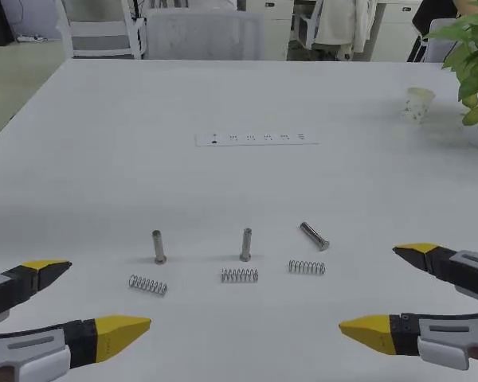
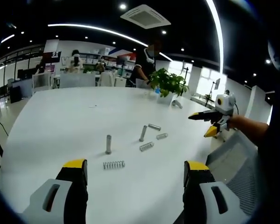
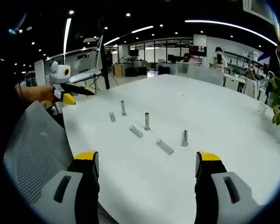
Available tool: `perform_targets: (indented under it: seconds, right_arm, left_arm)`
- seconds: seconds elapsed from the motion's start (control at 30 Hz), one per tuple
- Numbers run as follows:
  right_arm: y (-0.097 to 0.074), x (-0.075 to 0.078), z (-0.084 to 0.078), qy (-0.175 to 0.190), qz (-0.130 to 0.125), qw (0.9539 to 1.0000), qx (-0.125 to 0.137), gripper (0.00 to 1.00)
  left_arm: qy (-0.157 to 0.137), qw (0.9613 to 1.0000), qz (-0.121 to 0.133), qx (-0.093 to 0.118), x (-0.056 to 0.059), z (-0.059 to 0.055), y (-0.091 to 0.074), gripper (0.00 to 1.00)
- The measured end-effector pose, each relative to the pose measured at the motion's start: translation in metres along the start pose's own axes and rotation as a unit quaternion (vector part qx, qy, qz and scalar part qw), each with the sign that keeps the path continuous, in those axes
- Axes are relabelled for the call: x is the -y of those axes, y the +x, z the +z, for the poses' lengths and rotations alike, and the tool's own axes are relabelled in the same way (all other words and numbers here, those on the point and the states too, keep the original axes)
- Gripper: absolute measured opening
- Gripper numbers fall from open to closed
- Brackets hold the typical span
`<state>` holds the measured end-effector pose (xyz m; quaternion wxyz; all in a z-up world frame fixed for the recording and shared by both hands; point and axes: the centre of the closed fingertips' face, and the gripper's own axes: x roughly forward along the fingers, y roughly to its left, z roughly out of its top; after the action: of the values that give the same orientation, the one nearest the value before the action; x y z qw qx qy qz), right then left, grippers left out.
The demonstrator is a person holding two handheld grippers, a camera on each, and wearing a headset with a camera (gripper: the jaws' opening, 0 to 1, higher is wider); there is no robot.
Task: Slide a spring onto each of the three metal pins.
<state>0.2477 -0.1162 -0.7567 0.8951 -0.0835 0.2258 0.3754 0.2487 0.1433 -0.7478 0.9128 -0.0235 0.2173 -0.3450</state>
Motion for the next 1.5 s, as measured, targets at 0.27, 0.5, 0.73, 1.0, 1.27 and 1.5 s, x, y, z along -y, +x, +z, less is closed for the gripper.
perform_targets:
  seconds: [0.27, 0.5, 0.73, 1.0, 1.27, 1.5]
  right_arm:
    - [-0.003, 0.0, -0.005, 0.003, -0.003, 1.0, -0.002, 0.85]
    - [-0.006, 0.004, -0.007, 0.007, -0.009, 0.9999, -0.004, 0.85]
    - [-0.005, 0.006, -0.011, 0.009, -0.009, 0.9999, -0.007, 0.85]
    - [-0.003, 0.008, -0.011, 0.01, -0.008, 0.9999, -0.009, 0.84]
    - [-0.002, 0.007, -0.012, 0.01, -0.006, 0.9999, -0.011, 0.84]
    - [-0.003, 0.006, -0.013, 0.011, -0.006, 0.9998, -0.012, 0.84]
  left_arm:
    - [-0.003, 1.0, 0.001, 0.002, -0.001, 0.0, -0.002, 0.81]
    - [-0.003, 1.0, -0.002, 0.001, 0.0, 0.001, 0.001, 0.81]
    - [-0.002, 1.0, -0.005, -0.001, 0.0, 0.001, 0.004, 0.81]
    - [-0.003, 1.0, -0.003, -0.003, -0.001, 0.0, 0.006, 0.81]
    - [-0.003, 1.0, -0.001, -0.003, -0.002, 0.001, 0.005, 0.81]
    - [-0.002, 1.0, -0.001, -0.005, -0.002, -0.001, 0.003, 0.81]
